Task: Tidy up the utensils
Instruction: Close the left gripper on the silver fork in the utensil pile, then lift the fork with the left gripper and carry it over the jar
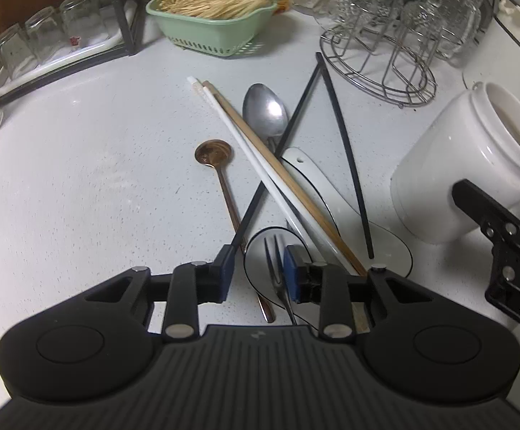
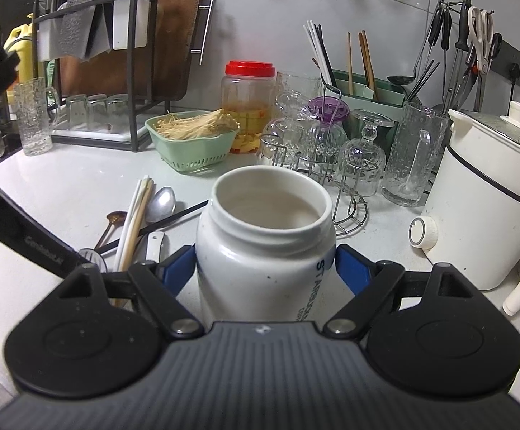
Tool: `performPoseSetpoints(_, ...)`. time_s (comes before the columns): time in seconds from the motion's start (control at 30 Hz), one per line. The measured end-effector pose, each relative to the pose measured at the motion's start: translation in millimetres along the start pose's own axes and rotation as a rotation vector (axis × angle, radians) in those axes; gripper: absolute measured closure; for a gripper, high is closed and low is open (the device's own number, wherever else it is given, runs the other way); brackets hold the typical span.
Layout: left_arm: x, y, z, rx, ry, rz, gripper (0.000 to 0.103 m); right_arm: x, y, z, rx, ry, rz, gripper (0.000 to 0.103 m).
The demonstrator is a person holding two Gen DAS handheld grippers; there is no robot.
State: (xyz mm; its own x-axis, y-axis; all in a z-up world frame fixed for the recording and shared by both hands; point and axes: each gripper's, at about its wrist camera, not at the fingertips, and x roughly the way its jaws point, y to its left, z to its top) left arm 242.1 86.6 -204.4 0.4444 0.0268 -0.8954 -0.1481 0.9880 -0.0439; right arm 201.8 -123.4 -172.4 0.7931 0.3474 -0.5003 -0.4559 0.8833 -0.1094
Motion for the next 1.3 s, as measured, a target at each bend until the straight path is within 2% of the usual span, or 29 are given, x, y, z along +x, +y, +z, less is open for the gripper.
performPoseSetpoints(0.2, -1.2, 5.2, 0.9, -0.056, -0.02, 0.011, 0.087, 0.1, 0.0, -0.5, -0.002, 0.0, 0.001, 0.016)
performPoseSetpoints(0.33, -5.4, 7.4, 0.4, -0.066, -0.017, 0.008, 0.094, 0.3, 0.0, 0.5, -0.005, 0.01, 0.0, 0.016)
performPoseSetpoints(0.53, -20.6, 14.8, -5.8, -0.09, -0.034, -0.001, 0.098, 0.9, 1.0, 2.2, -0.003, 0.024, -0.006, 0.016)
performPoseSetpoints(0.77, -48.4, 23.3, -7.8, -0.121, -0.106, 0.007, 0.101, 2.2, 2.3, 5.8, -0.004, 0.051, -0.014, 0.016)
performPoseSetpoints(1.07, -77.9, 35.6, -4.7, -0.159, -0.185, 0.016, 0.101, 0.7, 9.4, 10.9, -0.018, 0.096, 0.026, 0.016)
performPoseSetpoints(1.3, -89.3, 47.2, 5.9, -0.147, -0.199, -0.043, 0.101, 3.6, 25.2, 18.9, -0.004, 0.138, 0.003, 0.016)
